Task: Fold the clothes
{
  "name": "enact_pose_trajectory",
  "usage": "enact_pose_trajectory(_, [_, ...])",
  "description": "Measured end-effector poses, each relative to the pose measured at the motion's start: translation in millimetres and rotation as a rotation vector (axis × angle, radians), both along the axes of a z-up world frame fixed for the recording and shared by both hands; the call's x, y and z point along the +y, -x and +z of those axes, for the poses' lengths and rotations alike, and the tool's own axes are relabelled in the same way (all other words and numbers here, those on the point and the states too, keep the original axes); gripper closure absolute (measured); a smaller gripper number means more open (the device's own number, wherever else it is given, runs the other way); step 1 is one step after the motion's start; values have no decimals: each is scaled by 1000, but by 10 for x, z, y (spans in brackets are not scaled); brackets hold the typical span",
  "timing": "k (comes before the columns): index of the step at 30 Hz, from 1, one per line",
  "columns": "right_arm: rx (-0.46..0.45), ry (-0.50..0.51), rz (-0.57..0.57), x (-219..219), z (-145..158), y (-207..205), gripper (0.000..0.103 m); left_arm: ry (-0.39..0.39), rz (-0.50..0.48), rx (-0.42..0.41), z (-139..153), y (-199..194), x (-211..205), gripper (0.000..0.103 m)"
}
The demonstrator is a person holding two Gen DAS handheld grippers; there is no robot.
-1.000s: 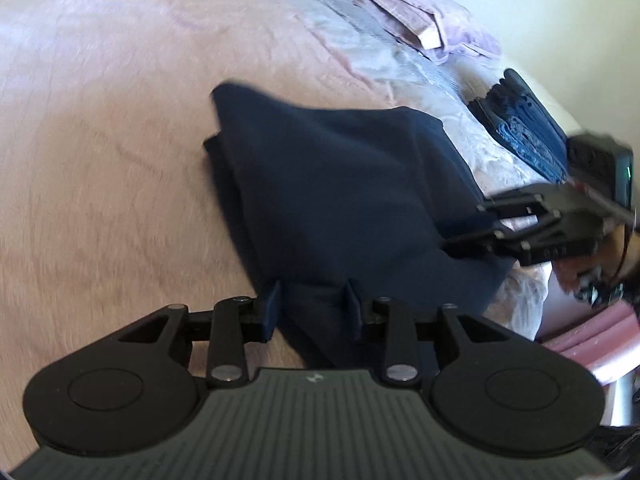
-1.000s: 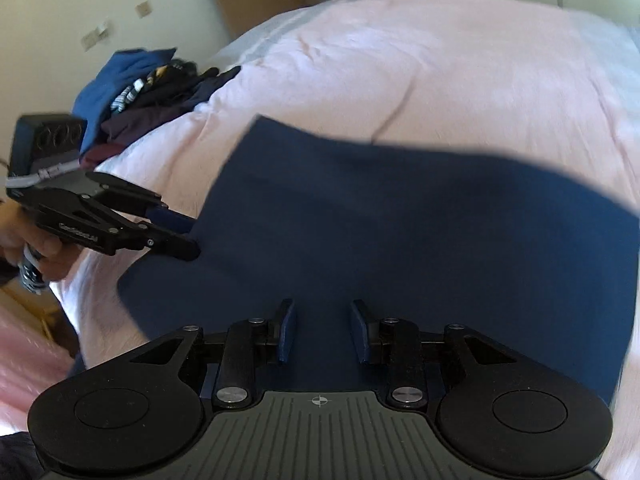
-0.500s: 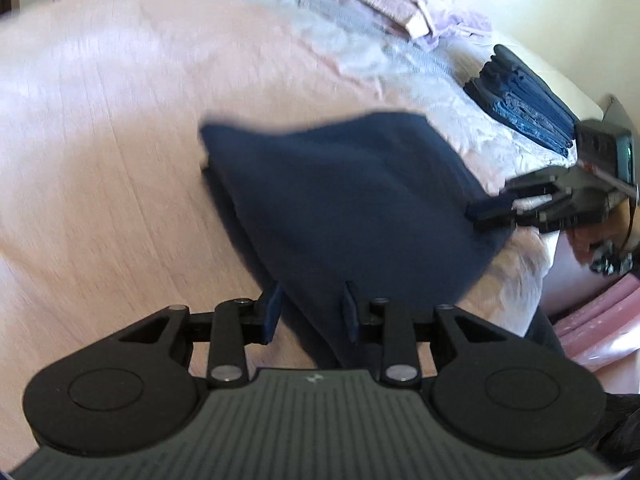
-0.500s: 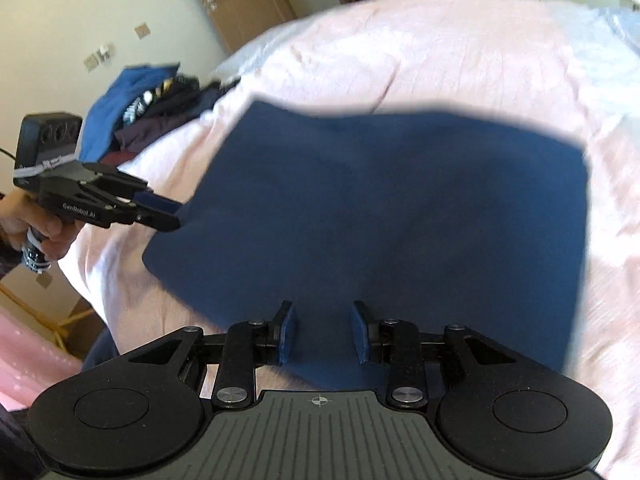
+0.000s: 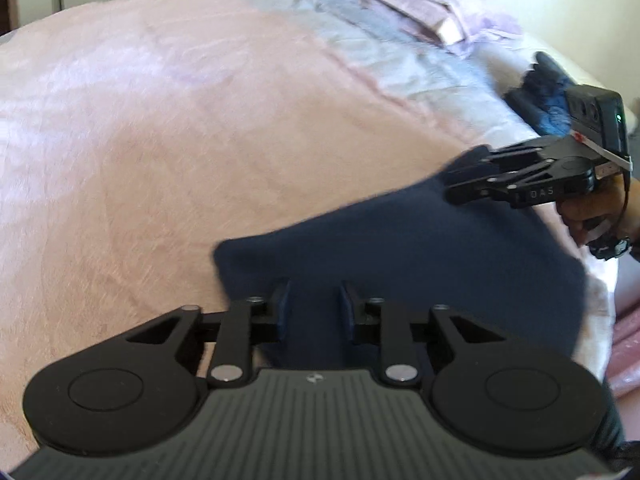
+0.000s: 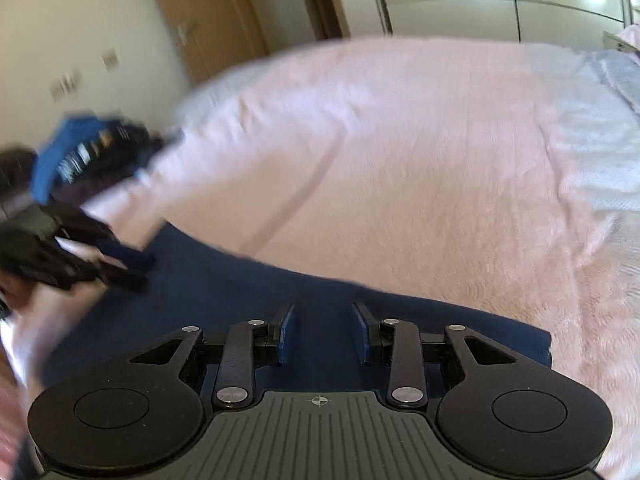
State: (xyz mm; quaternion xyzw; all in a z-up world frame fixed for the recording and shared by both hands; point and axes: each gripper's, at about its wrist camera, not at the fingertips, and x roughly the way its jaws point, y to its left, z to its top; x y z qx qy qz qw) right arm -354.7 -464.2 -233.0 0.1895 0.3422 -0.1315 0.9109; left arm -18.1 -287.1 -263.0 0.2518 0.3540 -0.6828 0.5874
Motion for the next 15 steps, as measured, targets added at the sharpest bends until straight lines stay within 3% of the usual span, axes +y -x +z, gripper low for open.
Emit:
enact_pose_trajectory(4, [33,31,-83,-277,-190,240,70,9,28,55,-112,-163,-12,85])
enact_pose_trajectory(7, [5,-11,-153,-383,-225,475,71,8,37,69,-126,-195,-6,86])
enact_pose_trajectory(11, [34,48,-177,-160,-46,603,70,21,62,54,23,-123,44,86])
enact_pose_trajectory(13, [31,93,-187,43,108,633,70,48,62,54,151,-69,171,81])
enact_pose_trajectory(15, [-30,85,-148,330,225,722,70,65,38,62,233,18,308,80])
